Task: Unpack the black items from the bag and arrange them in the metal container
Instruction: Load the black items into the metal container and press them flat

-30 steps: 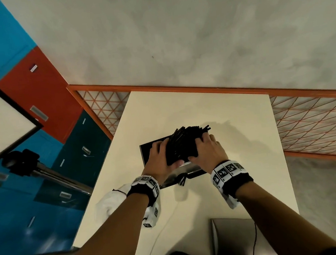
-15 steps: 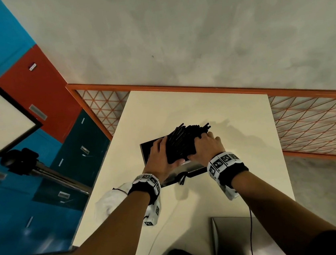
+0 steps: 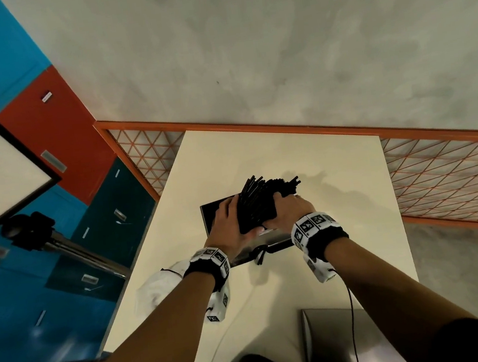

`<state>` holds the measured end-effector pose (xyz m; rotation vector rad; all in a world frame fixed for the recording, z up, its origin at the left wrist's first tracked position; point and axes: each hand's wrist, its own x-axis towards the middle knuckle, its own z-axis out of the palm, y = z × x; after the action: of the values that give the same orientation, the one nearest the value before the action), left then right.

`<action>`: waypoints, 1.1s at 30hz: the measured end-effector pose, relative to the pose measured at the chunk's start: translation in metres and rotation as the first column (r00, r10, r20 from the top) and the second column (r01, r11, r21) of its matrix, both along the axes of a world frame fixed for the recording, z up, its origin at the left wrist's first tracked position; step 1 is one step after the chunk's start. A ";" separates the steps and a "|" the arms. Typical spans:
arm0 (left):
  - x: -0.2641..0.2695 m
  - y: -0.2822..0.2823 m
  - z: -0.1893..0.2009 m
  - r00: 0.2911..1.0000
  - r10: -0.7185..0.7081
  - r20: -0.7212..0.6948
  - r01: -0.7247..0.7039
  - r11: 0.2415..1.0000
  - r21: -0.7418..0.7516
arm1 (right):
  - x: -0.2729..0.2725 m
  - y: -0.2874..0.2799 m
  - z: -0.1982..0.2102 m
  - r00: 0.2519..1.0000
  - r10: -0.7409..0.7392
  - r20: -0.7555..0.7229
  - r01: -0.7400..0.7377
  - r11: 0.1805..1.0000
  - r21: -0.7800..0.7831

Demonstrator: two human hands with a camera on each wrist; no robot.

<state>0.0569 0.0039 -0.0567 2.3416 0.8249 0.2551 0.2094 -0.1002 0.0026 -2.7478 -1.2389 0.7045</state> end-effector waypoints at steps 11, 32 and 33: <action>0.003 0.000 0.001 0.997 0.083 0.005 -0.082 0.990 -0.112 | -0.010 -0.001 -0.005 0.904 -0.122 -0.410 0.267 0.910 0.318; 0.003 -0.001 0.005 0.996 0.084 0.035 -0.080 0.990 -0.114 | 0.002 0.000 0.003 0.707 -0.192 -0.680 0.563 0.735 0.378; 0.003 -0.002 0.005 0.996 0.081 0.030 -0.077 0.990 -0.115 | 0.004 0.000 0.008 0.623 -0.198 -0.757 0.637 0.690 0.344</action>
<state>0.0600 0.0024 -0.0516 2.1956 0.8931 0.2737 0.2130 -0.1005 0.0109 -1.8493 -0.4416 0.9264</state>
